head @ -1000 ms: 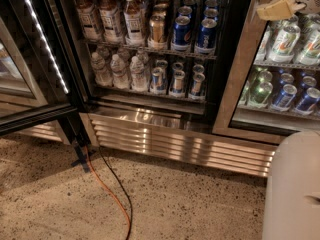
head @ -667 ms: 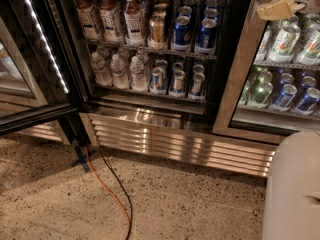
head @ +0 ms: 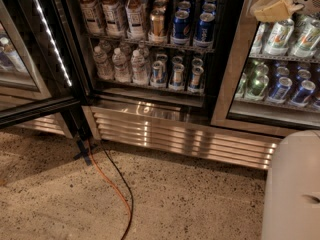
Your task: Open right fridge door
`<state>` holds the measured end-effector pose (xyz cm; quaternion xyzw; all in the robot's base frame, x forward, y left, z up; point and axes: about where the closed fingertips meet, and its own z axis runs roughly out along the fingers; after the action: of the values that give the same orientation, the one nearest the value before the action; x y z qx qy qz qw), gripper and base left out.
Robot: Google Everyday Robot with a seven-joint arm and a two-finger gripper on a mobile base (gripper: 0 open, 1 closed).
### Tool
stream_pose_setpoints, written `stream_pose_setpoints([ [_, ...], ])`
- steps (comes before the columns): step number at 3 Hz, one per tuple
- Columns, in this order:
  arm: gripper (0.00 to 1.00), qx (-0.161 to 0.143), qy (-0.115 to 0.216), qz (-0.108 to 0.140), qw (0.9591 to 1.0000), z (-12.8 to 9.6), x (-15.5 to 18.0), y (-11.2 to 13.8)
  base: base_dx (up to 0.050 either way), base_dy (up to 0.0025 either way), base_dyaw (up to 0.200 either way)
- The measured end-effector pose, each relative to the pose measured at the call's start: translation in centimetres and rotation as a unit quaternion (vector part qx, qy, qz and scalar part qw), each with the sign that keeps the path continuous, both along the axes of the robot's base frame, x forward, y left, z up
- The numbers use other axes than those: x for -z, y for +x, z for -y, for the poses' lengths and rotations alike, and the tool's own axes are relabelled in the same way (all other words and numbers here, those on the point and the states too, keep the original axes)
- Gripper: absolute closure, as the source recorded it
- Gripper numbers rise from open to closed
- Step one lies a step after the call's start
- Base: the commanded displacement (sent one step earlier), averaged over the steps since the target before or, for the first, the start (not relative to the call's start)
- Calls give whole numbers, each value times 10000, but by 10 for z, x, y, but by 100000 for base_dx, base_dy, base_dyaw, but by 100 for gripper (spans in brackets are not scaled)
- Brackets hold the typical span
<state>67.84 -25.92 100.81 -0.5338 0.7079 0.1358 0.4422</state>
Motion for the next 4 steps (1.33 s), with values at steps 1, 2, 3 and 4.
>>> stream_pose_setpoints([
  [1, 81, 0, 0, 0, 10000, 0, 0, 0, 0, 0, 0],
  [2, 59, 0, 0, 0, 10000, 0, 0, 0, 0, 0, 0],
  [3, 35, 0, 0, 0, 10000, 0, 0, 0, 0, 0, 0],
  [4, 12, 0, 0, 0, 10000, 0, 0, 0, 0, 0, 0],
])
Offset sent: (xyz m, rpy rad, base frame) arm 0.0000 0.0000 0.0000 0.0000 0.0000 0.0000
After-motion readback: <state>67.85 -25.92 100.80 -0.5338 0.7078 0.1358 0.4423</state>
